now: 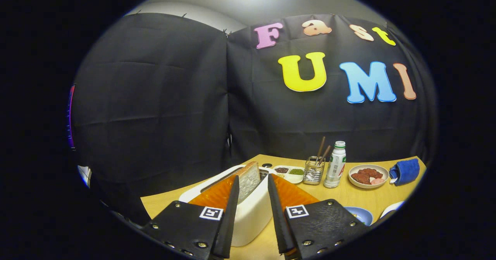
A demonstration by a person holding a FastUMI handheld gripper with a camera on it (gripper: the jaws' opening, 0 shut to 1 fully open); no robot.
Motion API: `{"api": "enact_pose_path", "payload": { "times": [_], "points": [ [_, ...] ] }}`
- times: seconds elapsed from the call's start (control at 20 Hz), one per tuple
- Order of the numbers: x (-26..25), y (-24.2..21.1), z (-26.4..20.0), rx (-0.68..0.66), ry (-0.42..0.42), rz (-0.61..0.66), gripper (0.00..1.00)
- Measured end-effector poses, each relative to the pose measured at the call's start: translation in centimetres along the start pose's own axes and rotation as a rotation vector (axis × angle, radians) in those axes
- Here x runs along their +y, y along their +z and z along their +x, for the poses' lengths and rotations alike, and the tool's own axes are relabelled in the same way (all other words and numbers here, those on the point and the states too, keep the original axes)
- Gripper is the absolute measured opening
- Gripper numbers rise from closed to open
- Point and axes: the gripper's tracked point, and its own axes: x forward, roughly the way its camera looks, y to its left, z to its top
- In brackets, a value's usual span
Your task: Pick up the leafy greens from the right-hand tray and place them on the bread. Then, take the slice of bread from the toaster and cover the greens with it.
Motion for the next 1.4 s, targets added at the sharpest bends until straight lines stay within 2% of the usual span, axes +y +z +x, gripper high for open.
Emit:
{"api": "enact_pose_path", "payload": {
  "times": [0.25, 0.7, 0.8, 0.85, 0.9, 1.05, 1.4],
  "points": [
    [2.7, -1.4, 2.9, 0.007, -0.01, -0.045, 0.45],
    [1.1, -4.8, 6.1, 0.099, -0.095, -0.01, 0.44],
    [1.2, -4.0, 5.2, 0.086, -0.08, -0.013, 0.21],
    [0.8, -4.1, 5.3, 0.078, -0.087, -0.002, 0.21],
    [1.0, -4.4, 6.4, 0.07, -0.075, 0.028, 0.07],
    [0.7, -3.8, 5.3, 0.049, -0.03, 0.112, 0.07],
    [0.4, 0.4, 3.2, -0.067, -0.001, 0.143, 0.06]
  ]
}}
